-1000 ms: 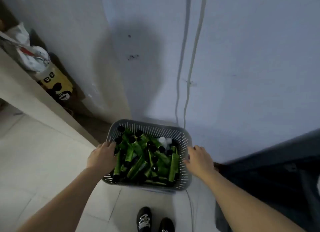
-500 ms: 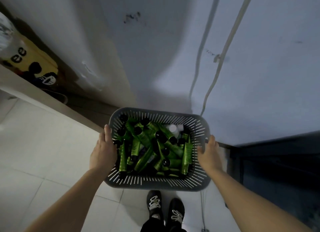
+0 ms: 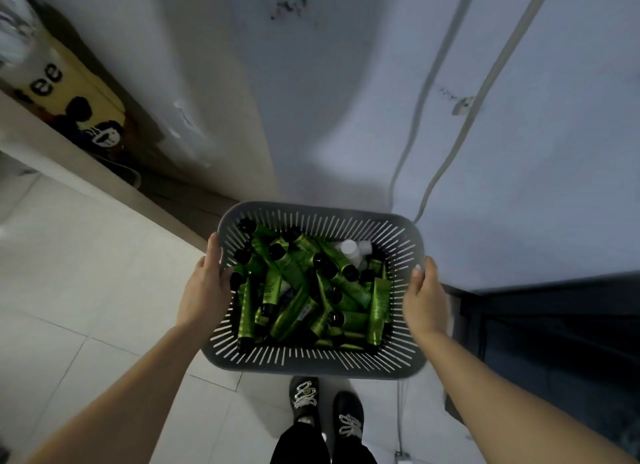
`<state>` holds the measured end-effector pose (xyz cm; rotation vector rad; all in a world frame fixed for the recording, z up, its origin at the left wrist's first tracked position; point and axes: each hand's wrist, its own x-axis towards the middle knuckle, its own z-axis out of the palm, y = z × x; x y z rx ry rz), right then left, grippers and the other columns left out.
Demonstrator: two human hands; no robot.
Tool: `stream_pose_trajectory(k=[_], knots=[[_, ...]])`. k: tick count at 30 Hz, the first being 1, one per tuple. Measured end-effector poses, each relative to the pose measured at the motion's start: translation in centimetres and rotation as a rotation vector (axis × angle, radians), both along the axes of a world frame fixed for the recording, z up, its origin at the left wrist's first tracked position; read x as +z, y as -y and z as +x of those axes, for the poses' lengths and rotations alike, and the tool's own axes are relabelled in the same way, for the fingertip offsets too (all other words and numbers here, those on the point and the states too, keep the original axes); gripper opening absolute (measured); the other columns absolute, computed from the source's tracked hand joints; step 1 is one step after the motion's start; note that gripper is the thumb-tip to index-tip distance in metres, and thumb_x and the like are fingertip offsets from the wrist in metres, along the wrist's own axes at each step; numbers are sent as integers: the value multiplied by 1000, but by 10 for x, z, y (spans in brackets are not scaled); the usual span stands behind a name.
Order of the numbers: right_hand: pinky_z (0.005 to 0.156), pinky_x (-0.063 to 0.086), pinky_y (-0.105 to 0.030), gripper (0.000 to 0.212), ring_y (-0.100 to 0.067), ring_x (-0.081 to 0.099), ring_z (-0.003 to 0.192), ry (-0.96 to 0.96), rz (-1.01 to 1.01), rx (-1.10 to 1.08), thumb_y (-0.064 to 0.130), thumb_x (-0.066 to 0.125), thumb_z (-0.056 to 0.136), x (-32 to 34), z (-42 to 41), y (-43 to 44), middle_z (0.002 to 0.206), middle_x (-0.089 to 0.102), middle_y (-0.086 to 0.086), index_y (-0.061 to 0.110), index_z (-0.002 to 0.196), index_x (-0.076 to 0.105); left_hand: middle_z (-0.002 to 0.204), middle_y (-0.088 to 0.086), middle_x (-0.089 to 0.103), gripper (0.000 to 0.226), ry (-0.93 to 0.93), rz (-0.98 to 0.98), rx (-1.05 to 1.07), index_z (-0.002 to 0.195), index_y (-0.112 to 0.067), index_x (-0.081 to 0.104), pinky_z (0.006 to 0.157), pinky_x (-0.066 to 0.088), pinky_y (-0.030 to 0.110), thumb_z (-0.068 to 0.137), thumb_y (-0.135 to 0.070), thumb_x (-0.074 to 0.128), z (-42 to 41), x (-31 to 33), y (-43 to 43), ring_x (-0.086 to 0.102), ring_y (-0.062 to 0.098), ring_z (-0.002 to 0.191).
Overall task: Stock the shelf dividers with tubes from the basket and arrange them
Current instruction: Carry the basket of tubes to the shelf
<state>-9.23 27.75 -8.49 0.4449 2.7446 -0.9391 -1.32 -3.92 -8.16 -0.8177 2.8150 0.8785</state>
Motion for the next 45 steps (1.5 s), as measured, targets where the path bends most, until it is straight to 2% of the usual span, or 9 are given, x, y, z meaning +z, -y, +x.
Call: stream_pose_trajectory(k=[3,8,13,17,22,28,35,39,45], knots=[[66,36,-32,40,-27,57,83,-2,30,48,28,29,104,11,0,1,105,64,-9,16,141,36,89,13,57,59,-17,23,25,148,-24,18,65,40,38,97,-13,45,14,5,1,53,29,74],[81,44,-39,44,-34,57,111,54,26,164,33,27,103,38,11,6,125,60,-12,19,145,31,89,9,56,58,-31,39,169,147,-22,20,67,38,36,97,-15,46,62,25,-9,49,26,74],[90,44,-42,46,-36,52,120,68,38,338,33,27,103,68,25,18,134,55,-13,20,148,28,86,5,56,59,-51,94,366,148,-26,19,66,39,35,97,-19,48,130,49,-30,53,22,74],[82,40,-38,44,-36,54,116,41,37,491,31,29,104,86,45,37,133,55,-13,20,146,33,81,2,60,59,-107,122,553,146,-28,23,63,41,33,95,-17,51,192,65,-51,57,19,73],[97,37,-39,45,-34,49,123,12,22,722,27,36,102,108,85,68,135,54,-16,14,145,36,69,0,63,60,-176,118,781,143,-31,26,60,48,37,93,-18,57,280,81,-84,60,15,65],[82,42,-41,38,-42,58,104,15,-4,1057,28,39,100,106,153,105,117,63,-23,22,137,44,66,4,56,60,-199,41,1099,142,-26,28,58,45,39,91,-17,59,391,91,-137,55,18,63],[84,45,-42,34,-33,60,99,37,-62,1444,29,37,101,111,274,144,112,64,-12,22,133,44,65,2,55,65,-185,5,1472,147,-25,25,53,41,29,92,-18,58,519,100,-218,55,15,61],[69,41,-35,31,-12,50,65,48,-61,1644,32,34,102,116,356,154,76,56,6,24,131,44,63,4,57,63,-205,-30,1672,147,-22,27,53,43,31,92,-16,57,587,108,-269,56,17,58],[63,41,-34,30,-21,55,70,40,-85,1894,32,32,102,119,480,151,85,61,0,24,128,45,69,9,61,61,-215,-74,1925,146,-18,29,59,44,37,92,-15,58,677,115,-345,57,21,63]])
